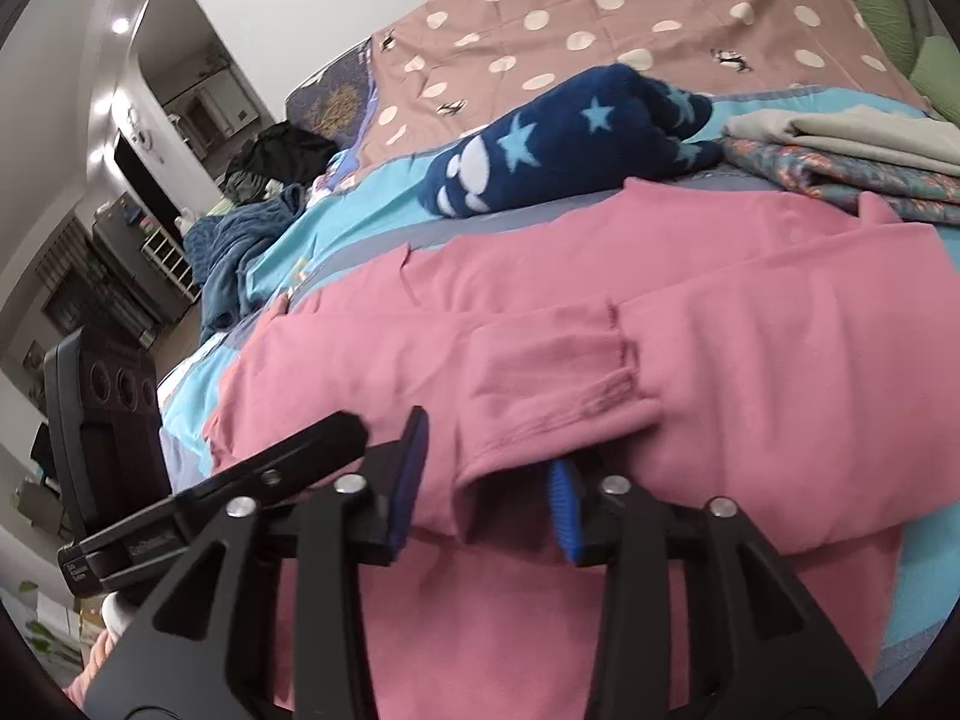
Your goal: Fold small clothes
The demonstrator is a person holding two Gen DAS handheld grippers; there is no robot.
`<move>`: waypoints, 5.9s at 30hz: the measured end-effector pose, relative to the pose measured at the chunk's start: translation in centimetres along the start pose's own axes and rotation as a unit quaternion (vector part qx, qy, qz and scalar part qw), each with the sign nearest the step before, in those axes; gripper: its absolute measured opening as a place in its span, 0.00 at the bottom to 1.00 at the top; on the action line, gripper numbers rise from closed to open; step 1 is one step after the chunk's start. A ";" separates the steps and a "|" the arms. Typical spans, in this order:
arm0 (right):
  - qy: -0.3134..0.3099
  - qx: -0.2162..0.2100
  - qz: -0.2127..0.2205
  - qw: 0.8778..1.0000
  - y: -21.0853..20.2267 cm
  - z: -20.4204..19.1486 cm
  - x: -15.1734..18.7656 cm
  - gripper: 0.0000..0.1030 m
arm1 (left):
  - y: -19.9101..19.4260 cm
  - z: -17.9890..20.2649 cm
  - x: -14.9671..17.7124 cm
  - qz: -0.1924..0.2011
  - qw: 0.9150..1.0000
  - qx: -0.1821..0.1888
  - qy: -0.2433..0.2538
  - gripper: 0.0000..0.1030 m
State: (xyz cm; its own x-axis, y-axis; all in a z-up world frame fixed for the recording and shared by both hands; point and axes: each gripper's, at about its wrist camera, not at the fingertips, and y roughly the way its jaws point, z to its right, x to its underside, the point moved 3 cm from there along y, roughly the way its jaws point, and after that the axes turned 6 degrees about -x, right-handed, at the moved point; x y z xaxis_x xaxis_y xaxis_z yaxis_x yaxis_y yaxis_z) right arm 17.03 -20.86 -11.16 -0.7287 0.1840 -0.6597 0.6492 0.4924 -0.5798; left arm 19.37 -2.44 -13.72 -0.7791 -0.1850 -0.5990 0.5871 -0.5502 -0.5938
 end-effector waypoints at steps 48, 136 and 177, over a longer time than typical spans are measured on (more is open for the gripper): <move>-0.003 -0.003 0.024 1.000 -5.4 4.0 2.8 0.47 | -3.0 0.7 -2.3 -0.037 0.997 -0.071 0.018 0.38; -0.260 -0.026 -0.245 0.934 17.6 -21.2 -5.6 0.34 | -9.7 -9.9 -1.8 0.023 0.995 -0.092 -0.029 0.01; -0.132 0.028 -0.073 0.988 2.9 -8.4 -6.4 0.39 | -12.4 -10.2 -3.2 0.094 0.990 -0.084 -0.070 0.02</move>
State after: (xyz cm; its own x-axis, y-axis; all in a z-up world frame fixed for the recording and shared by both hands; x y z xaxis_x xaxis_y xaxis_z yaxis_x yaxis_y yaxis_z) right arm 21.80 -13.42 -4.58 -0.7385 -0.1180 -0.6639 0.5572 0.4476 -0.6994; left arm 16.84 13.24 -9.93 -0.6684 -0.3893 -0.6337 0.7437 -0.3551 -0.5664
